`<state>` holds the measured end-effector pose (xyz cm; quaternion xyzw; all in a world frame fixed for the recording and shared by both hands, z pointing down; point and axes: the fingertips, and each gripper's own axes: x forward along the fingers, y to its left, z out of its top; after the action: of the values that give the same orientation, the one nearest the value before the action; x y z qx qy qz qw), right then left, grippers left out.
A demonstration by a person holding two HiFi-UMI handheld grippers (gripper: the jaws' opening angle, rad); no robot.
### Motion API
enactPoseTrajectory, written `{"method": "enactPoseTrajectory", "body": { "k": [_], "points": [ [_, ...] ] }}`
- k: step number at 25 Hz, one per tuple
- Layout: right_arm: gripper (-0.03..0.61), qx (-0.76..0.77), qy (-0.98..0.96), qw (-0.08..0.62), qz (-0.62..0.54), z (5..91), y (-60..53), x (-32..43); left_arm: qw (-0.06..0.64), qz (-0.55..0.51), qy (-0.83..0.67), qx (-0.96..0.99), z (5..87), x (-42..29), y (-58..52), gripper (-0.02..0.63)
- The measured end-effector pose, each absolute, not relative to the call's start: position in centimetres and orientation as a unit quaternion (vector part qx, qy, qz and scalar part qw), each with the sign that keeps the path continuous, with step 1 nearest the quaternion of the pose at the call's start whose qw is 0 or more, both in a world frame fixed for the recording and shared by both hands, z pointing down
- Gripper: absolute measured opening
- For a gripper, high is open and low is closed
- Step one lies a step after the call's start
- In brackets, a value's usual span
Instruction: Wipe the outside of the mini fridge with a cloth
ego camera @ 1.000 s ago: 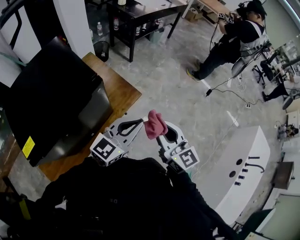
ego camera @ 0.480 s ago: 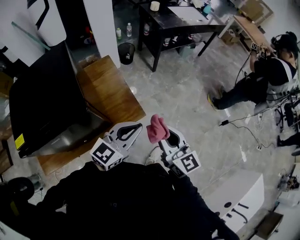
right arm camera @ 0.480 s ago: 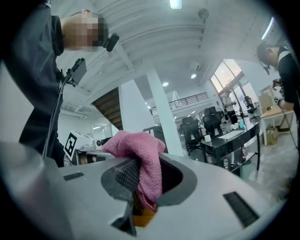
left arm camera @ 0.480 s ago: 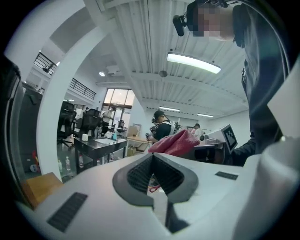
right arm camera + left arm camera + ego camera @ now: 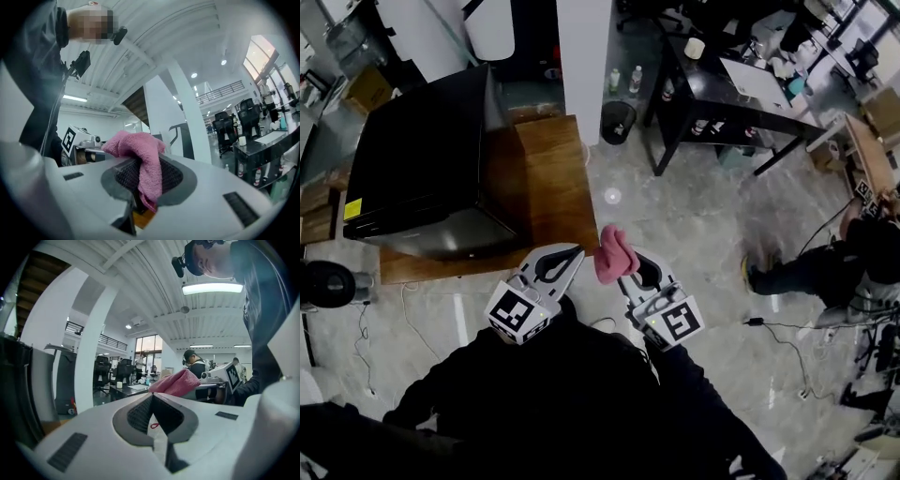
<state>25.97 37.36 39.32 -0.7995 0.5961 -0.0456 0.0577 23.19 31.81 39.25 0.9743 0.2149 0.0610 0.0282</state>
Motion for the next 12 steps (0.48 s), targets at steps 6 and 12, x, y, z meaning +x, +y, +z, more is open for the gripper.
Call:
{"method": "enactPoseTrajectory", "body": {
  "k": [6,12],
  "points": [
    [0.080,-0.752,0.656,0.054,-0.035,38.6,30.2,29.3,0.042,0.040,0.133,0.989,39.1,25.4,26.2,0.006],
    [0.080,-0.720,0.693,0.019,-0.035,38.0,23.7,31.7,0.079,0.038,0.096,0.992,39.5,27.3,21.7,0.006]
  ]
}}
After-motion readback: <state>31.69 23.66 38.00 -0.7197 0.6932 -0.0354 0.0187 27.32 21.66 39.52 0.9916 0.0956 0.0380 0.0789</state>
